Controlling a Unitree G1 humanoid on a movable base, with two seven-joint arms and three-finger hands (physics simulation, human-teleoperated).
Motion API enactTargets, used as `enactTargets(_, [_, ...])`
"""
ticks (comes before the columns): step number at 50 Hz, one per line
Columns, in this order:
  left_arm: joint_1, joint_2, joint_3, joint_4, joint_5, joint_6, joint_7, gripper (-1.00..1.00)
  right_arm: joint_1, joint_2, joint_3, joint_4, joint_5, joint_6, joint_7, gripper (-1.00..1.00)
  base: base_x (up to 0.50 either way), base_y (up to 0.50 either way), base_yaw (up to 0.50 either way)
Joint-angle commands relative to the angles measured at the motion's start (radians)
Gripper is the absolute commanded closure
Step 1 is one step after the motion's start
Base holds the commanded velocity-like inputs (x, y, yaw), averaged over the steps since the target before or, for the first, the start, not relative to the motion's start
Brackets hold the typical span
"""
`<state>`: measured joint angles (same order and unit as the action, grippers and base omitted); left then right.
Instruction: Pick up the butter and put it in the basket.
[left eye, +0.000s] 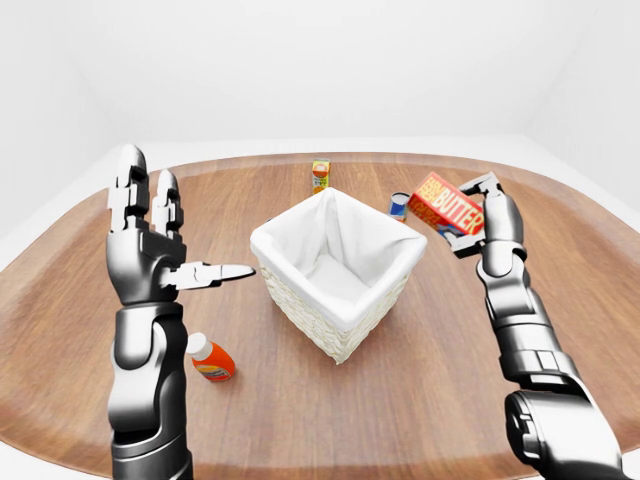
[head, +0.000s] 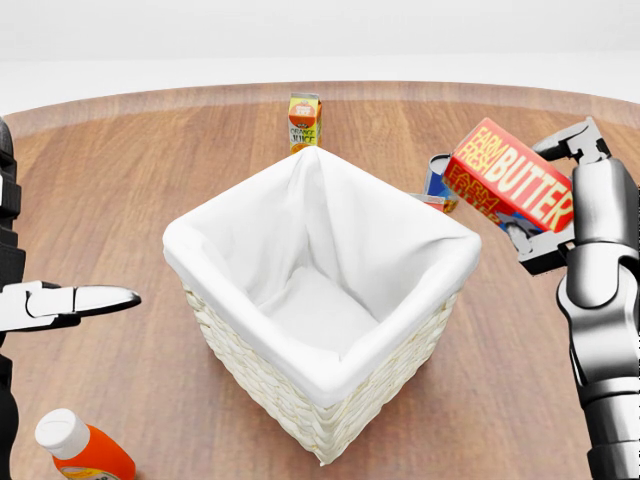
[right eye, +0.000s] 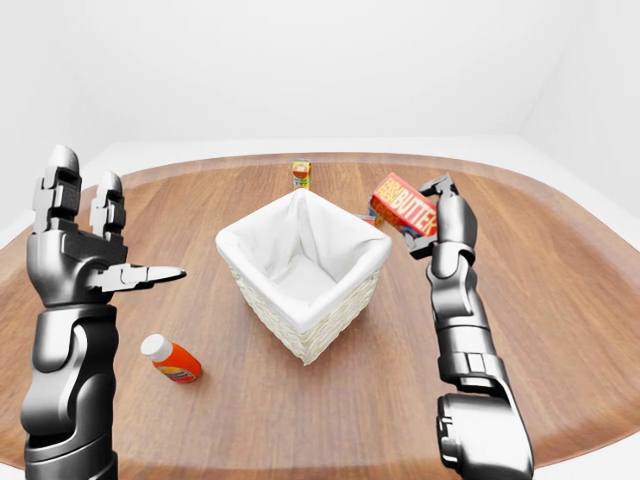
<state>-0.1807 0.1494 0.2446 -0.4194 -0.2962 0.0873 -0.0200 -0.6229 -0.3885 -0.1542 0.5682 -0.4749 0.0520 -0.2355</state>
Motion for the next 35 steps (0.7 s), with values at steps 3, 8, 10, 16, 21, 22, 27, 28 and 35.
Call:
enactTargets(3, [0.009,0.004,0.01,0.008,-0.008,0.0,-0.004,-1.0,0.001,0.053,0.007,-0.289,-0.036,0.035,0.106,1.0,0.0,0.0,0.0])
enactTargets(8, [0.012,0.003,0.012,0.004,-0.014,0.0,-0.003,-1.0,0.01,0.085,0.024,-0.418,-0.065,0.035,0.21,1.0,0.0,0.0,0.0])
enactTargets(10, [0.014,0.002,0.01,0.007,-0.012,0.0,-0.004,-1.0,0.007,0.096,0.041,-0.481,-0.09,0.035,0.274,1.0,0.0,0.0,0.0])
enactTargets(16, [0.025,-0.004,0.005,-0.002,-0.012,0.0,-0.008,-1.0,-0.008,0.136,0.093,-0.592,-0.188,0.035,0.43,1.0,0.0,0.0,0.0])
enactTargets(21, [0.036,-0.006,0.013,-0.002,-0.017,0.0,-0.015,-1.0,-0.076,0.191,0.144,-0.605,-0.292,0.035,0.552,1.0,0.0,0.0,0.0])
enactTargets(22, [0.038,-0.006,0.014,-0.002,-0.018,0.0,-0.017,-1.0,-0.089,0.195,0.149,-0.592,-0.315,0.035,0.556,1.0,0.0,0.0,0.0])
enactTargets(27, [0.053,-0.004,0.029,-0.004,-0.03,0.0,-0.025,-1.0,-0.17,0.226,0.179,-0.478,-0.428,0.035,0.541,1.0,0.0,0.0,0.0])
enactTargets(28, [0.055,-0.003,0.036,0.0,-0.035,0.0,-0.027,-1.0,-0.216,0.209,0.215,-0.392,-0.519,-0.029,0.475,1.0,0.0,0.0,0.0])
enactTargets(35, [0.066,-0.001,0.049,0.007,-0.05,0.0,-0.032,-1.0,-0.237,0.258,0.254,-0.283,-0.703,-0.139,0.378,1.0,0.0,0.0,0.0])
